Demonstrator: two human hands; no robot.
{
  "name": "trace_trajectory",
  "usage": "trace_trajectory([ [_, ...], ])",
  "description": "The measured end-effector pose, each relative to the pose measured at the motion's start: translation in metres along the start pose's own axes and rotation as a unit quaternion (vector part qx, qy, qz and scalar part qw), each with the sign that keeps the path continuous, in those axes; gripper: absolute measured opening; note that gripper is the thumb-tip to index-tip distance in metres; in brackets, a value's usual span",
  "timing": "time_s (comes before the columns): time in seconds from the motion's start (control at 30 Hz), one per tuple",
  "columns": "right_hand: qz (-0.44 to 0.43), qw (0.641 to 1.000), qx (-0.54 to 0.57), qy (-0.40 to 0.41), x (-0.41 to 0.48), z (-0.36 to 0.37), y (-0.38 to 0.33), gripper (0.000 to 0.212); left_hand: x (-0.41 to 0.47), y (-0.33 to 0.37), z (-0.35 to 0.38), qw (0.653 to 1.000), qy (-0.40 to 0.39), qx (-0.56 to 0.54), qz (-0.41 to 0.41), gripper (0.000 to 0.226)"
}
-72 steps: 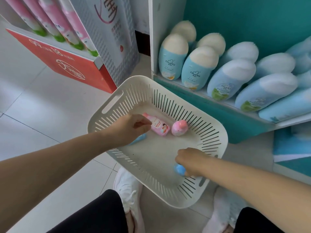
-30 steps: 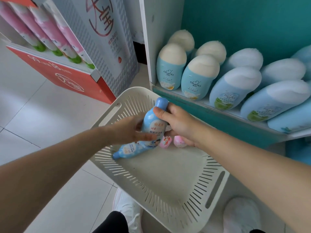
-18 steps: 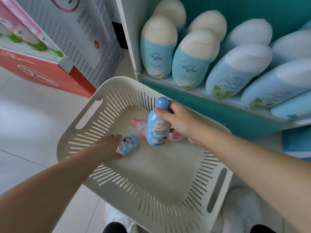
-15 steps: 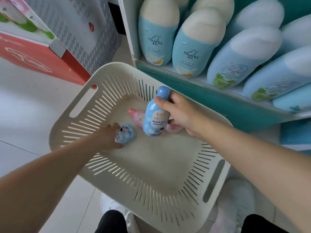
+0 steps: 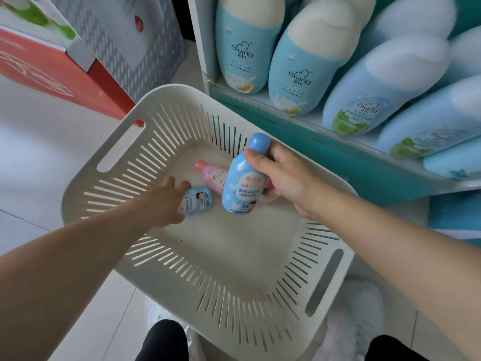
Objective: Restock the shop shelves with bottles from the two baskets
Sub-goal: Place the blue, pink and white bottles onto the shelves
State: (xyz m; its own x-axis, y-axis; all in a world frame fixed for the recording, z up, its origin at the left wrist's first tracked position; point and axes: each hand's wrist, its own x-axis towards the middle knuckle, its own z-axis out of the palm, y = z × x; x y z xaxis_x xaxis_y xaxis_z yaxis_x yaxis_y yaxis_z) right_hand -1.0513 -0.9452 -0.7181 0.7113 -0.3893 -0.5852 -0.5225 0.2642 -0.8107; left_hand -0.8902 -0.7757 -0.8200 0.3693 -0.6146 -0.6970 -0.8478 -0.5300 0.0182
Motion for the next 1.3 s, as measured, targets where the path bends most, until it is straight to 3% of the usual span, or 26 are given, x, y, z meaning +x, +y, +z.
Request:
trace_trajectory([
  [0.17, -0.032, 0.999, 0.028, 0.022, -0.013, 0.001, -0.024, 0.021, -0.028, 0.008, -0.028, 1.0, -0.009, 0.012, 0.004, 0.077],
  [0.33, -0.091, 0.995, -0.036, 0.033, -0.034, 0.0, -0.052, 0.022, -0.062, 0.019, -0.063, 0.999, 0.023, -0.036, 0.033, 0.076],
  [0.67, -0.144, 0.984, -0.052, 0.086, -0.128, -0.028, -0.129, 0.033, -0.148, 0.057, -0.159, 0.965, 0.117, -0.212, 0.102, 0.067],
  [0.77, -0.173, 0.978, -0.05, 0.104, -0.167, -0.038, -0.146, 0.031, -0.186, 0.073, -0.189, 0.94, 0.163, -0.267, 0.14, 0.06],
  [0.97, -0.23, 0.962, -0.024, 0.149, -0.242, -0.045, -0.176, 0.013, -0.256, 0.091, -0.226, 0.929, 0.209, -0.272, 0.141, 0.064],
  [1.1, -0.257, 0.951, -0.015, 0.173, -0.288, -0.045, -0.191, 0.018, -0.297, 0.109, -0.237, 0.91, 0.207, -0.324, 0.155, 0.048],
  [1.3, -0.293, 0.936, 0.006, 0.194, -0.344, -0.047, -0.207, 0.008, -0.351, 0.133, -0.254, 0.893, 0.224, -0.357, 0.156, 0.031],
])
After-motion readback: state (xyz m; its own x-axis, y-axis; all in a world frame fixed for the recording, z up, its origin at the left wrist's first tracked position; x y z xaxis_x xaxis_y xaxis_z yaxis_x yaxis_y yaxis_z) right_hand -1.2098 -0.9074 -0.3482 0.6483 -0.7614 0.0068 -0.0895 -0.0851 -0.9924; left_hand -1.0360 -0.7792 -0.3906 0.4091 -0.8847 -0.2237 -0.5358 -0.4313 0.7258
